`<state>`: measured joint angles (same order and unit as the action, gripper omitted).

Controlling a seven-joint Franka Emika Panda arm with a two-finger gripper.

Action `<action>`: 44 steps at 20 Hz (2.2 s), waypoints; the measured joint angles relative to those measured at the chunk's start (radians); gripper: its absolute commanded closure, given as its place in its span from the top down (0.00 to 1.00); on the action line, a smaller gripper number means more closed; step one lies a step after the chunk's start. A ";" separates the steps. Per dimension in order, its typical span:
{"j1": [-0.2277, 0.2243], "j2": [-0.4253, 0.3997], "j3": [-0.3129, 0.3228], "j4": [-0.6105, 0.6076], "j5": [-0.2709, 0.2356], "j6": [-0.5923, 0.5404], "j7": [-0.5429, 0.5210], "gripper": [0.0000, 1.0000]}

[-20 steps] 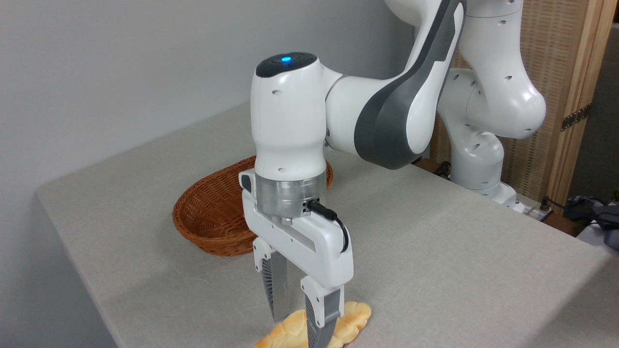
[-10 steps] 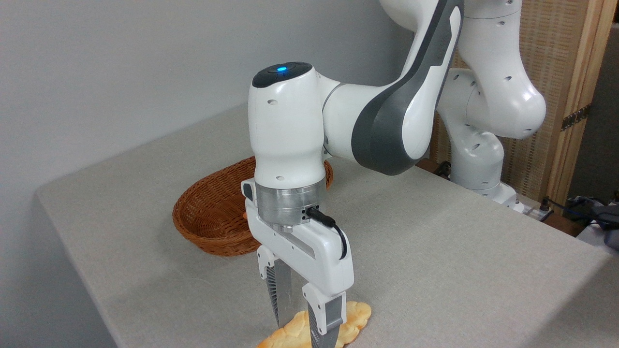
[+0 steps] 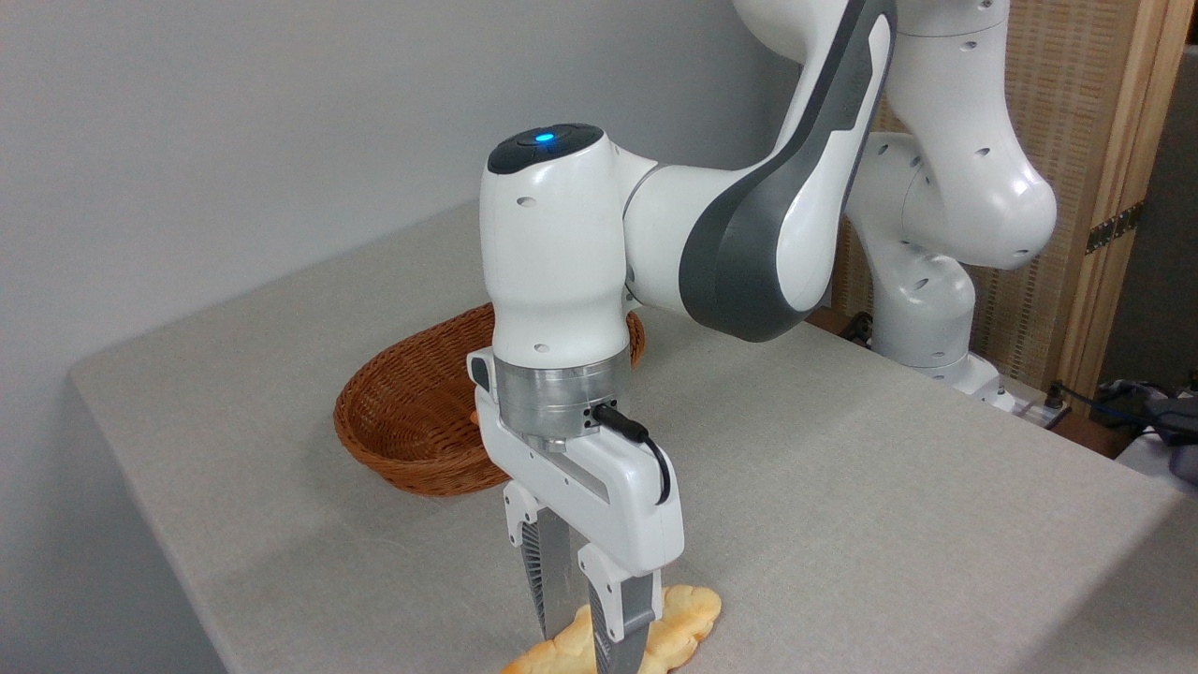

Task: Put bread into the basket
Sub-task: 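Close the gripper fingers around the middle of the braided loaf, then lift the braided loaf and carry it over the wicker basket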

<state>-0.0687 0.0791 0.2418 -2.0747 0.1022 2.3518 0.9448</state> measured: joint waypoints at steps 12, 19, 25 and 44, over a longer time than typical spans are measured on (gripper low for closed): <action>-0.001 0.000 0.000 -0.001 0.000 0.000 0.000 0.24; -0.001 0.000 0.000 -0.002 0.000 0.000 0.000 0.25; -0.001 -0.021 0.000 0.000 -0.008 0.000 0.000 0.29; -0.016 -0.203 -0.303 0.078 -0.186 -0.268 -0.161 0.34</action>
<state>-0.0849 -0.1239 -0.0614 -1.9962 -0.0837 2.0837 0.7834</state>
